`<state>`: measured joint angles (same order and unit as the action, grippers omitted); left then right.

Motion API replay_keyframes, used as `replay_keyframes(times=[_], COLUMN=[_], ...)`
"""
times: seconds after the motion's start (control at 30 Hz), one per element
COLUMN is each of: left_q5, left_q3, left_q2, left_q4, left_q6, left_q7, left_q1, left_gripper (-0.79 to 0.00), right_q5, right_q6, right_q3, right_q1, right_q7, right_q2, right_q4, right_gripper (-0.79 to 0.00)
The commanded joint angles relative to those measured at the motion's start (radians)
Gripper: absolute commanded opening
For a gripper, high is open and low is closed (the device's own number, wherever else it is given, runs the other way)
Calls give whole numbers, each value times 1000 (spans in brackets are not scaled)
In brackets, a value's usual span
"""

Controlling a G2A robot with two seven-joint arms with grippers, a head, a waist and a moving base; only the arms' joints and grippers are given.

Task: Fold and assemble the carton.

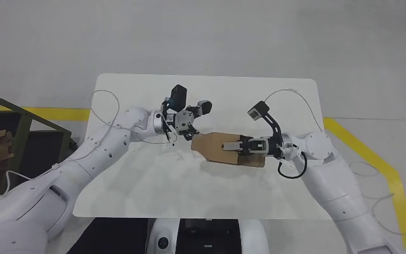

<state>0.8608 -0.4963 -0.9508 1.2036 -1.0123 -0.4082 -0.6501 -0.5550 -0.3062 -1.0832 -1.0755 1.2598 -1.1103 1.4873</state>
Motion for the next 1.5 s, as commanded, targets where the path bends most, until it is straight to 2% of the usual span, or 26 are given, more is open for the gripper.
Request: replay_keyframes(times=[0.0, 0.47, 0.8, 0.97, 1.2, 1.47], left_q5=[8, 28, 92, 136, 158, 93], left_q3=[-9, -62, -121, -133, -127, -112], left_q2=[-1, -11, 30, 50, 56, 37], left_q4=[-6, 12, 19, 51, 86, 72], left_q6=[0, 0, 0, 0, 0, 0], left_q7=[5, 17, -106, -137, -123, -44], left_q1=[1, -37, -91, -119, -116, -85], left_gripper=[0, 0, 0, 0, 0, 0], right_q5=[1, -6, -42, -40, -11, 3], right_q6=[2, -2, -19, -14, 1, 7], right_q3=[0, -2, -48, -60, -50, -36], right_q1=[0, 2, -19, -28, -30, -25], right_q7=[1, -3, -24, -59, -98, -103], right_q2=[0, 0, 7, 8, 6, 3], right_q4=[0, -4, -13, -9, 4, 11], right_gripper=[-785, -785, -785, -785, -785, -785])
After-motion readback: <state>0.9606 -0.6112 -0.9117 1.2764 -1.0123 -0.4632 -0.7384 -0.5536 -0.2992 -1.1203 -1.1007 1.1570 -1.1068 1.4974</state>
